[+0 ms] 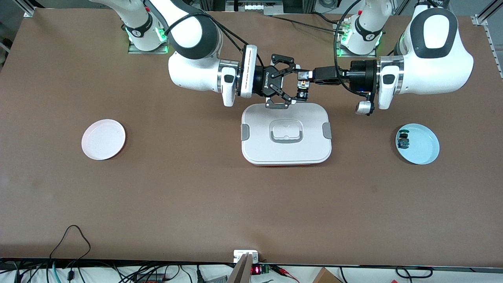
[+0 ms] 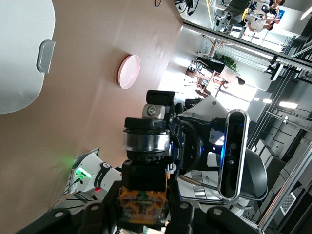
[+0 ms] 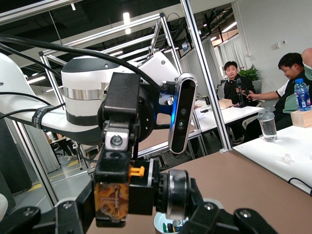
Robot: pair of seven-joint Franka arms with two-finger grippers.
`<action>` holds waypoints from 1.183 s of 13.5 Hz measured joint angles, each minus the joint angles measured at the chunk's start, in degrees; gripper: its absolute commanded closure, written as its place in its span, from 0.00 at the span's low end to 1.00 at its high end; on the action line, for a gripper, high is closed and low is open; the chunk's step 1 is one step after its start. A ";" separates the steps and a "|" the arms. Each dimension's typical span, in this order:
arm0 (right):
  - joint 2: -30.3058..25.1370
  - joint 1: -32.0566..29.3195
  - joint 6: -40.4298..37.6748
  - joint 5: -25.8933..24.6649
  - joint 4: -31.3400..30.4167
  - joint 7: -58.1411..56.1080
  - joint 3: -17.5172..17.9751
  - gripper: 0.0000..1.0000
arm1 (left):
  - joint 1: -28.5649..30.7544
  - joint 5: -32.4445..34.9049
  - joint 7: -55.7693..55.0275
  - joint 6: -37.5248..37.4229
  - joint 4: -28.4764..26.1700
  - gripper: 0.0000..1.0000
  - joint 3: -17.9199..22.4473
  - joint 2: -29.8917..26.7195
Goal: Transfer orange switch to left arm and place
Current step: 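Carry the switch with the left gripper while the right gripper opens, withdraws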
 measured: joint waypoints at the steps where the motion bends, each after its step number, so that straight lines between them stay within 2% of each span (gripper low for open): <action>1: 0.00 0.00 -0.02 0.00 0.10 0.00 -0.02 0.94 | 0.01 0.00 0.00 0.00 0.12 1.00 0.00 0.00; 3: 0.00 0.00 -0.02 0.02 0.21 0.00 -0.04 0.00 | 0.02 0.00 0.07 0.00 0.26 1.00 0.00 0.00; 10: -0.40 0.01 0.00 0.06 0.30 0.92 -0.19 0.00 | 3.55 1.63 4.35 -2.59 0.46 1.00 0.34 0.37; 14: -1.05 -0.82 0.12 0.06 -0.03 1.50 -0.67 0.00 | 14.64 20.47 7.07 -13.20 4.07 1.00 0.67 2.46; 16: -2.61 -2.99 -1.71 0.06 -1.57 2.40 -0.79 0.00 | 21.03 35.25 13.62 -14.57 5.88 1.00 0.91 5.65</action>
